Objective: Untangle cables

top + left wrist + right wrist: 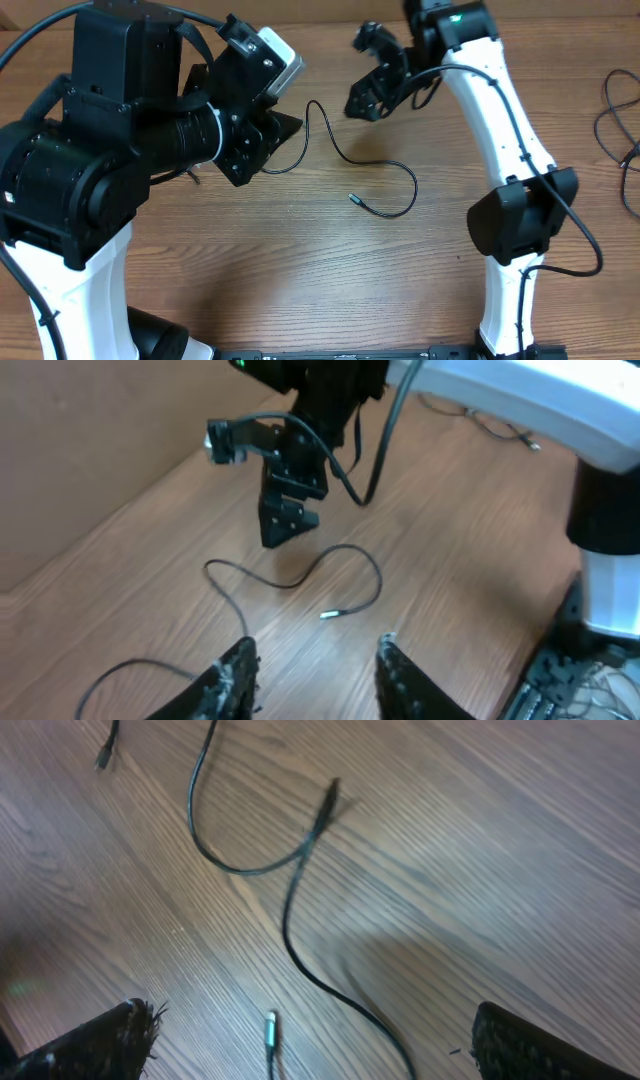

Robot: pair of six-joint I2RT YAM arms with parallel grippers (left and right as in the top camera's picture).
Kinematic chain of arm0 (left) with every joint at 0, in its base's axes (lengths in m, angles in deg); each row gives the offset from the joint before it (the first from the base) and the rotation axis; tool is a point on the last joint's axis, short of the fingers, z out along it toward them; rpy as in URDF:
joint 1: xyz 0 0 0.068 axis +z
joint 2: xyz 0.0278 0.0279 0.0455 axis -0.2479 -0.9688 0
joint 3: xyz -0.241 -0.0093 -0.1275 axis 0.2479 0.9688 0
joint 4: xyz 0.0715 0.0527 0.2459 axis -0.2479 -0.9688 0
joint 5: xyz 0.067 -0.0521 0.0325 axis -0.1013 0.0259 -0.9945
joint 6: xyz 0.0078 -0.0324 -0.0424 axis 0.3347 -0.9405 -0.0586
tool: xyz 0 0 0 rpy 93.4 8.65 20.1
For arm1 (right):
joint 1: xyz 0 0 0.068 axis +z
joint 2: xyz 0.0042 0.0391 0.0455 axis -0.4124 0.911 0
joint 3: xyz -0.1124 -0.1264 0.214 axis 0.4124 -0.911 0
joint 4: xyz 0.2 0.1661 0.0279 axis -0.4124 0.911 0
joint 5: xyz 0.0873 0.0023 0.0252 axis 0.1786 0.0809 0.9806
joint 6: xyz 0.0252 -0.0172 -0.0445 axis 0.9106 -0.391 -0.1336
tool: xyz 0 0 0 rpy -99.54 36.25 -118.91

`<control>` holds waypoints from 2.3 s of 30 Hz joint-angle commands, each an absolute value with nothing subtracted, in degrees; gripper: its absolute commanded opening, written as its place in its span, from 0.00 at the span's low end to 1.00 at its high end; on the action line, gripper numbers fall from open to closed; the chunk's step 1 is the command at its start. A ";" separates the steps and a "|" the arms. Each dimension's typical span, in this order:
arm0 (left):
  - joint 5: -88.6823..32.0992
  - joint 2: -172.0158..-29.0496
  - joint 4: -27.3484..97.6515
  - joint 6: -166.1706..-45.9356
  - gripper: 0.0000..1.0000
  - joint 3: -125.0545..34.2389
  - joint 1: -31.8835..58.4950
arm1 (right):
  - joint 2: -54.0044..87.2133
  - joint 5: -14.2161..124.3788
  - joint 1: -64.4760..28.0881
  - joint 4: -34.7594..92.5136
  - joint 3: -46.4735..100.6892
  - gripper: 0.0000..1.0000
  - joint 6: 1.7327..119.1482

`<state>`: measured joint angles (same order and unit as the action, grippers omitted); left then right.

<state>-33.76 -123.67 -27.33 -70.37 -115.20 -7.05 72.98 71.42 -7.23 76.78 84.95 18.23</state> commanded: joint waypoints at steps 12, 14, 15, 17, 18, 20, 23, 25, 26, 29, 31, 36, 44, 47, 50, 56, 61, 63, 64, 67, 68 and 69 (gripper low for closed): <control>-52.77 -104.06 -20.49 -78.35 0.32 -88.90 -7.43 | 74.06 69.87 -2.77 67.16 78.57 1.00 28.84; -55.02 -99.89 -14.15 -79.64 0.33 -78.63 -7.43 | 74.06 69.85 -2.25 66.79 78.42 1.00 28.81; -55.31 -97.51 -10.15 -79.75 0.34 -72.84 -7.40 | 74.06 69.78 -2.05 66.61 78.42 1.00 28.81; -55.44 -93.33 -2.26 -79.77 0.36 -62.08 -7.40 | 74.06 69.80 -1.68 66.00 78.42 1.00 28.84; -56.05 -91.58 1.22 -80.10 0.38 -57.41 -7.38 | 74.06 69.78 -1.57 65.67 78.42 1.00 28.84; -59.22 -88.30 8.17 -81.67 0.39 -48.01 -7.23 | 74.06 69.76 -1.53 65.08 78.42 1.00 29.01; -63.77 -84.46 16.80 -84.51 0.49 -36.34 -5.52 | 74.06 69.78 -1.55 64.27 77.96 1.00 29.03; -65.45 -82.73 21.68 -86.39 0.53 -30.65 -3.43 | 74.06 69.56 -1.55 63.71 77.11 1.00 29.03; -65.49 -82.10 24.08 -87.29 0.54 -28.05 -1.76 | 74.10 69.56 -1.55 63.44 76.56 1.00 29.03; -62.32 -81.64 30.97 -89.12 0.54 -21.43 5.95 | 74.12 69.56 -1.55 62.09 74.20 1.00 29.80; -52.90 -81.81 34.55 -87.11 0.49 -18.41 12.79 | 74.12 69.63 -1.55 60.91 72.47 1.00 31.09; -25.21 -84.26 39.60 -77.87 0.53 -16.49 30.02 | 74.14 70.57 -1.55 56.84 67.86 1.00 31.79; -20.29 -89.37 39.51 -77.04 0.58 -16.47 35.55 | 74.23 75.77 -1.38 52.67 63.95 0.95 31.76; -19.44 -90.97 39.51 -77.08 0.59 -16.47 35.55 | 74.23 75.81 -1.03 51.75 63.10 1.00 31.76; -19.18 -92.06 39.45 -77.06 0.59 -16.47 34.80 | 74.23 75.83 -0.46 50.77 62.42 1.00 31.79; -34.46 -94.21 38.59 -78.66 0.55 -16.47 29.99 | 74.23 75.83 0.99 49.32 62.07 1.00 31.76; -43.50 -95.56 38.09 -80.23 0.62 -16.47 25.62 | 74.23 75.81 1.53 48.41 62.02 0.95 31.76; -44.53 -95.76 38.11 -80.80 0.70 -16.47 24.75 | 74.23 75.16 1.51 48.60 62.02 0.75 31.72; -44.05 -95.80 38.14 -80.84 0.74 -16.47 24.51 | 74.23 74.54 1.51 48.73 62.00 0.63 31.72; -43.66 -95.80 38.07 -82.68 1.00 -16.47 24.42 | 74.23 73.23 1.51 49.04 61.81 0.26 31.72; -43.64 -95.82 38.05 -83.05 1.00 -16.47 24.42 | 74.23 73.23 1.51 49.04 61.76 0.22 31.72; -43.64 -95.87 37.98 -84.03 0.99 -16.47 24.42 | 74.23 73.21 1.51 49.00 61.54 0.12 31.70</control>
